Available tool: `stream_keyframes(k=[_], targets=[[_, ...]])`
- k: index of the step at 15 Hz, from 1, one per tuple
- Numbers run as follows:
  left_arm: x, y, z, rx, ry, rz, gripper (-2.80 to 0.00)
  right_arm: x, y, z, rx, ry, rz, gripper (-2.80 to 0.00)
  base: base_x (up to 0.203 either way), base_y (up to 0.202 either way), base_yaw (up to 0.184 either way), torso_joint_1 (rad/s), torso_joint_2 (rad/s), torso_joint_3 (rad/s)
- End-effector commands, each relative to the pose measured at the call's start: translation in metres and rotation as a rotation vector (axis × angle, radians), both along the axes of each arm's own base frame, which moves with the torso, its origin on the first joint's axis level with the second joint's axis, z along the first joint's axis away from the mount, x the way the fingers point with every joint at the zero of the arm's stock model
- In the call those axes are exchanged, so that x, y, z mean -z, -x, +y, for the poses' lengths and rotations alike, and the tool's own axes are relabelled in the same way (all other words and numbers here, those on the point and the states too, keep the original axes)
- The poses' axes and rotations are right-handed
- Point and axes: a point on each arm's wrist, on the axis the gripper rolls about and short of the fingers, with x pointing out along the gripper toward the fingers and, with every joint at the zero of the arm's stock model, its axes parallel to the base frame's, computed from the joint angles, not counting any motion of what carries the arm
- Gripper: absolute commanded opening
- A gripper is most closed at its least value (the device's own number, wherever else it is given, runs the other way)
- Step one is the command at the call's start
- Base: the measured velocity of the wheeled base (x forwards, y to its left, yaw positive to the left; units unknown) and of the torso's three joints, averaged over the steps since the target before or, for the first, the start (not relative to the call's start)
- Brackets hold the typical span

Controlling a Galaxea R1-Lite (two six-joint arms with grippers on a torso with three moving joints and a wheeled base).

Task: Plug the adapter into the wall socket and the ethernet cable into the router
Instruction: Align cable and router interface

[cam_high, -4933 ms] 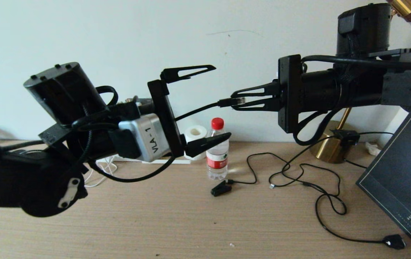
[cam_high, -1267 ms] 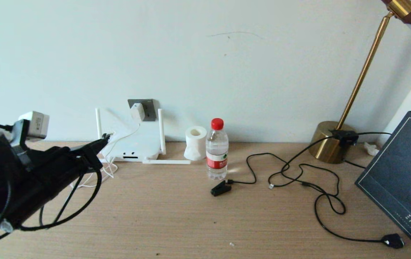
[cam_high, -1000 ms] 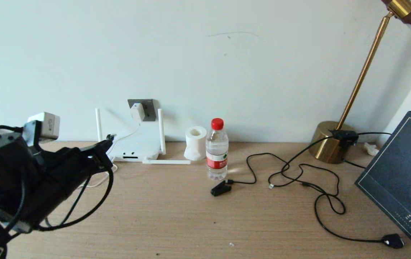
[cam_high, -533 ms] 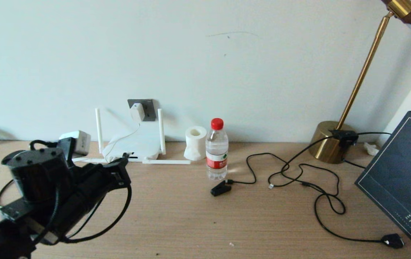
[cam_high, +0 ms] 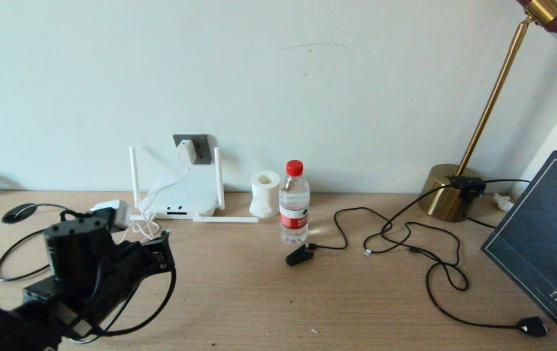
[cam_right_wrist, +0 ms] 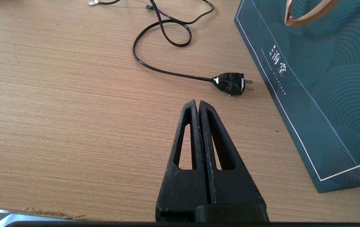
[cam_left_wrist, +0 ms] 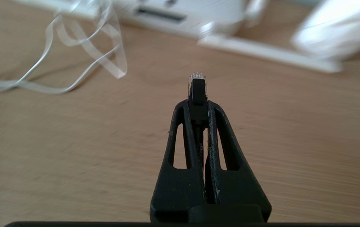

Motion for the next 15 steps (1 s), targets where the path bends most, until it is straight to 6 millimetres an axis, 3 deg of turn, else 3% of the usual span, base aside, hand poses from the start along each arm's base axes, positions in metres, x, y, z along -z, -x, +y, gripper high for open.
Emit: stream_keyframes(k=[1, 9, 15], targets=[[0.019, -0.008, 0.005, -0.025, -0.027, 0.068, -2.80, 0.000, 0.000, 0.000, -0.001, 0.001, 0.005, -2.80, 0.000, 0.000, 0.000, 0.000, 0.00, 0.000], [0.026, -0.041, 0.005, -0.026, -0.034, 0.057, -2.80, 0.000, 0.000, 0.000, 0.000, 0.000, 0.005, -2.80, 0.000, 0.000, 0.000, 0.000, 0.00, 0.000], [0.021, -0.045, 0.007, -0.006, -0.008, -0.025, -2.80, 0.000, 0.000, 0.000, 0.000, 0.000, 0.005, -2.80, 0.000, 0.000, 0.000, 0.000, 0.00, 0.000]])
